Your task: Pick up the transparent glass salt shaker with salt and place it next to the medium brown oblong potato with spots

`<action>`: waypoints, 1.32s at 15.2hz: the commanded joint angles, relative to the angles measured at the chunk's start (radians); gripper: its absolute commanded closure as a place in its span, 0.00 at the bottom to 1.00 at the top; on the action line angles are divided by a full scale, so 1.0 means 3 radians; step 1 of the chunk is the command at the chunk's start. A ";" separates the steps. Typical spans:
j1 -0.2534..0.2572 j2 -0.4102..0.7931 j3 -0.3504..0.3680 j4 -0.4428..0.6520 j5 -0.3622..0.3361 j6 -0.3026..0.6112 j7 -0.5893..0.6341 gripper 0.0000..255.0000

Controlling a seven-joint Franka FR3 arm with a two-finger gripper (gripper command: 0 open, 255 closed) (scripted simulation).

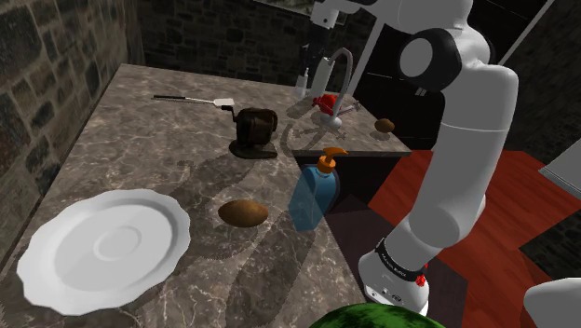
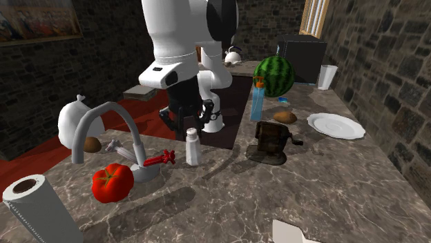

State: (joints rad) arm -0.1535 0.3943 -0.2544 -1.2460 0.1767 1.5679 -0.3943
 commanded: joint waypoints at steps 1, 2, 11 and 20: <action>-0.0011 0.0017 -0.0001 0.0120 0.0004 -0.0105 0.0009 1.00; -0.0018 0.0032 -0.0001 0.0188 0.0007 -0.0158 0.0012 1.00; -0.0116 0.0265 0.0007 0.0971 0.0068 -0.0706 0.0053 1.00; 0.0384 -0.0980 0.0113 -0.0789 -0.0225 -0.0123 0.0468 1.00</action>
State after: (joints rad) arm -0.0548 0.1341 -0.2291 -1.4418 0.1171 1.5212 -0.2779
